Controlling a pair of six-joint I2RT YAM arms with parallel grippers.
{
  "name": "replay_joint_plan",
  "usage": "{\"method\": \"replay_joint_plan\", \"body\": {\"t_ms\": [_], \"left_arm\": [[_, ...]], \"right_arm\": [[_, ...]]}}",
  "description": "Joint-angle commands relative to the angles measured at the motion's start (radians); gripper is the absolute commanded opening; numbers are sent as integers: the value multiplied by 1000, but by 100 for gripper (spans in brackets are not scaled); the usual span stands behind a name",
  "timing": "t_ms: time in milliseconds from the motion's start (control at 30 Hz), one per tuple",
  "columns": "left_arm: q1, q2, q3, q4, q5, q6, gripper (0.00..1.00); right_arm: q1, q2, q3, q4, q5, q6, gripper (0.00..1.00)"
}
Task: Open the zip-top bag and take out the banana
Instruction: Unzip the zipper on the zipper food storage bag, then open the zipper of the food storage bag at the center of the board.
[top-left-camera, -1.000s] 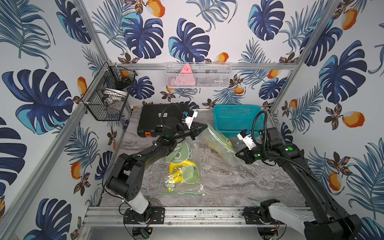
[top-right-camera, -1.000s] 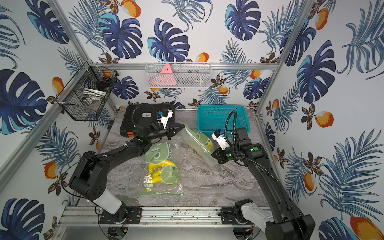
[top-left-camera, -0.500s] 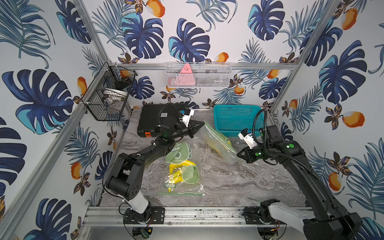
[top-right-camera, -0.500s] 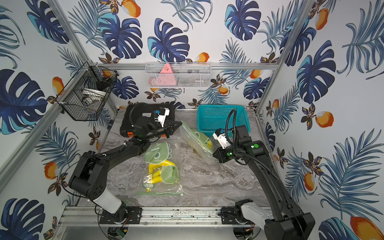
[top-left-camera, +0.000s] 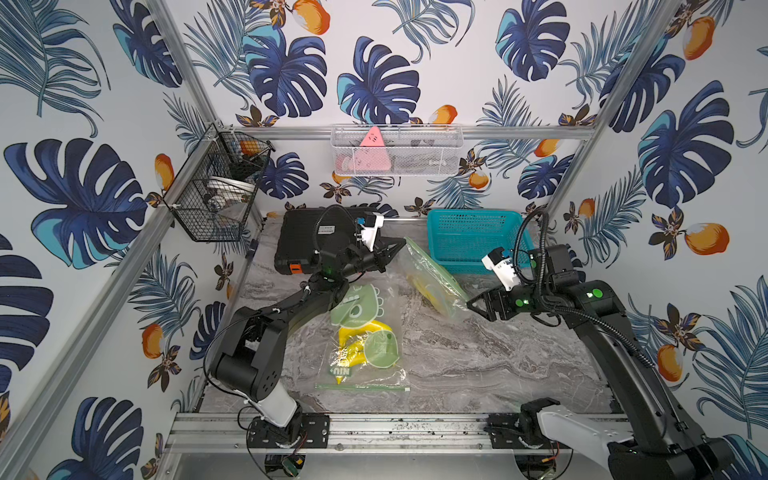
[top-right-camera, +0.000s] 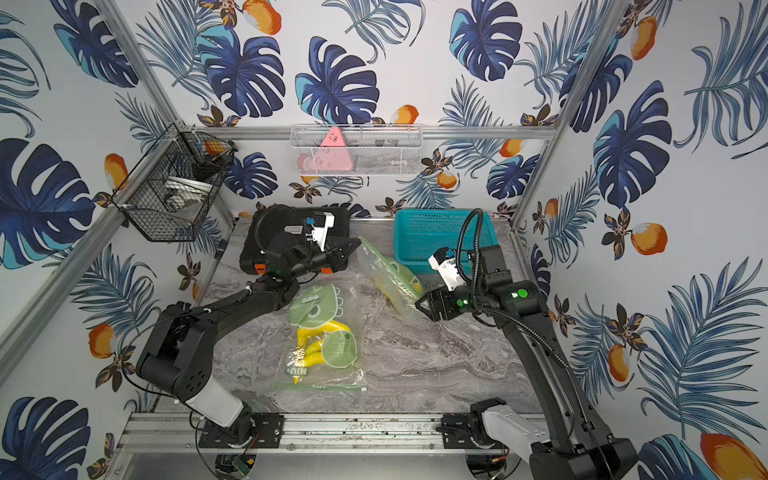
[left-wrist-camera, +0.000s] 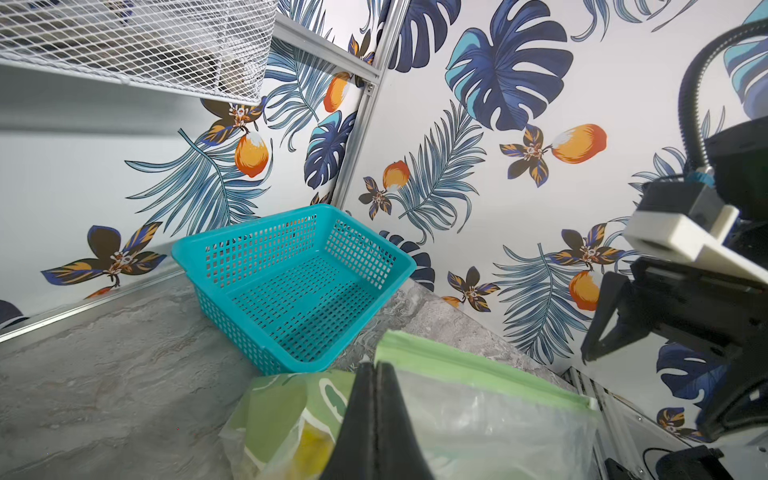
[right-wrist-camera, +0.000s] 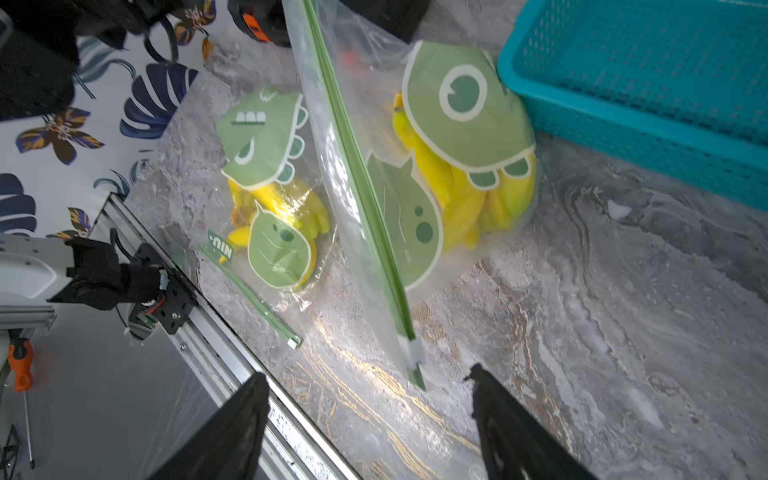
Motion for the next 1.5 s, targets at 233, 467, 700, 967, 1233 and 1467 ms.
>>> {"method": "replay_joint_plan", "body": {"t_ms": [233,467,700,967,1233,1467], "left_arm": [[-1,-13,-38,117,52,-46,0],[-7,-5,-54,187,69,-82,0],[-9,-9,-69,214,81,-94,0],[-17,-5,-90,233,60,-123,0],[-22,-15,-106,235,53,-126,0],[-24,-57,-103,99,-25,-107,47]], "right_arm": [[1,136,76,160,-113,44,79],[26,178,82,202,-115,91,77],[39,237,106,229,-100,132,71],[140,296,118,225,-76,116,32],[161,324,137,225,-62,108,37],[240,345,170,174,58,91,0]]}}
